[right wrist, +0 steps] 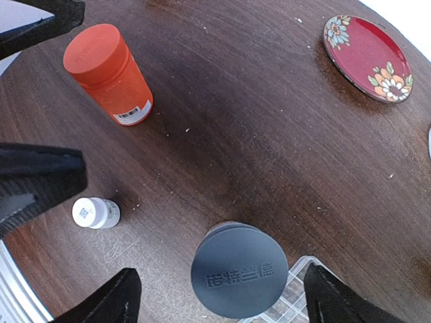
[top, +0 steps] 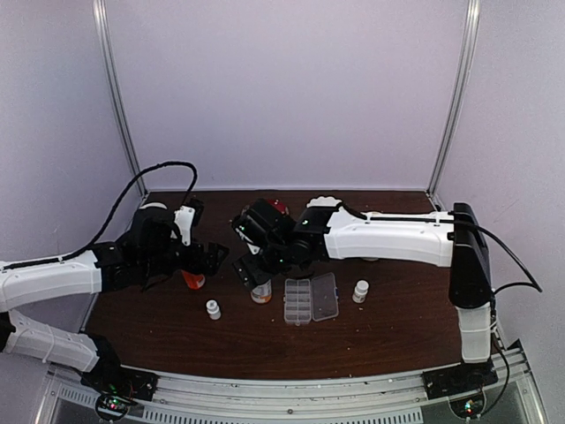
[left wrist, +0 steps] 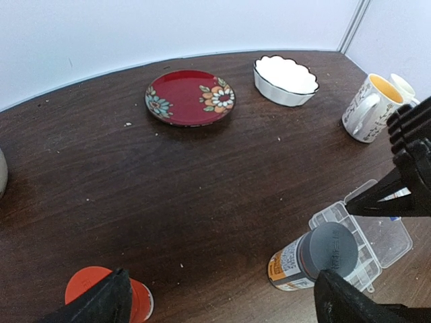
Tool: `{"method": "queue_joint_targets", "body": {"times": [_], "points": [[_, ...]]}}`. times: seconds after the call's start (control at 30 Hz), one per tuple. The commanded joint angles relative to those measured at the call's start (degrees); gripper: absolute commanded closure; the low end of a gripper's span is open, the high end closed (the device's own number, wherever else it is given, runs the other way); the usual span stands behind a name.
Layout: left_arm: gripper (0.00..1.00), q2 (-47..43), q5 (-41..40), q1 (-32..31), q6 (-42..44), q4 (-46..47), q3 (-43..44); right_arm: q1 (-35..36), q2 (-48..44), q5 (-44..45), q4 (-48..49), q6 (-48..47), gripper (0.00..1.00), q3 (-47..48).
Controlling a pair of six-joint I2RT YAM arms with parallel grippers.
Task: Sort the pills into containers
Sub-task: Pick up the pill bottle from the center of the board.
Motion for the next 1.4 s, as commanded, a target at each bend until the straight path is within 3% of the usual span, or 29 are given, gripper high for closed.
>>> {"method": "queue_joint_targets", "body": {"times": [0.0,0.1,0.23,0.47,0.53,0.87,1.03,1.17,1.37], "points": [[0.03,-2.3,1.2,0.3,1.4,3.5,-0.8,-0.8,0.6,2.6,-0.8,2.9,0.17,0.7],[0.03,-2.2,1.6,0.4,1.3,3.5,-0.3,-2.9,0.8,-1.3,0.8,5.8,0.24,-0.1],[0.02,-0.6,0.5,0.3,2.0,1.1,1.5,-3.6,1.0,-4.7,2.3,5.9,0.25,-0.8],[0.02,1.5,-0.2,0.3,3.6,0.5,3.8,-3.1,1.0,-6.3,2.2,4.3,0.13,-1.8],[0.03,1.5,1.5,0.3,3.8,1.2,3.8,-2.8,0.9,-6.2,1.9,3.9,0.12,-1.8],[0.02,1.6,3.1,0.3,3.5,1.6,3.8,-2.0,3.7,-5.4,-1.6,3.5,0.24,0.8],[0.02,1.1,2.9,0.3,3.6,1.3,3.8,-1.6,4.5,-1.9,-4.1,2.6,0.22,3.4],[0.03,0.7,2.9,0.3,3.6,1.0,3.8,-1.6,4.1,-0.5,-3.9,2.0,0.26,3.7],[0.02,0.7,2.6,0.3,4.0,0.8,3.8,-1.4,3.4,0.3,-3.5,1.3,0.21,3.8]]}}
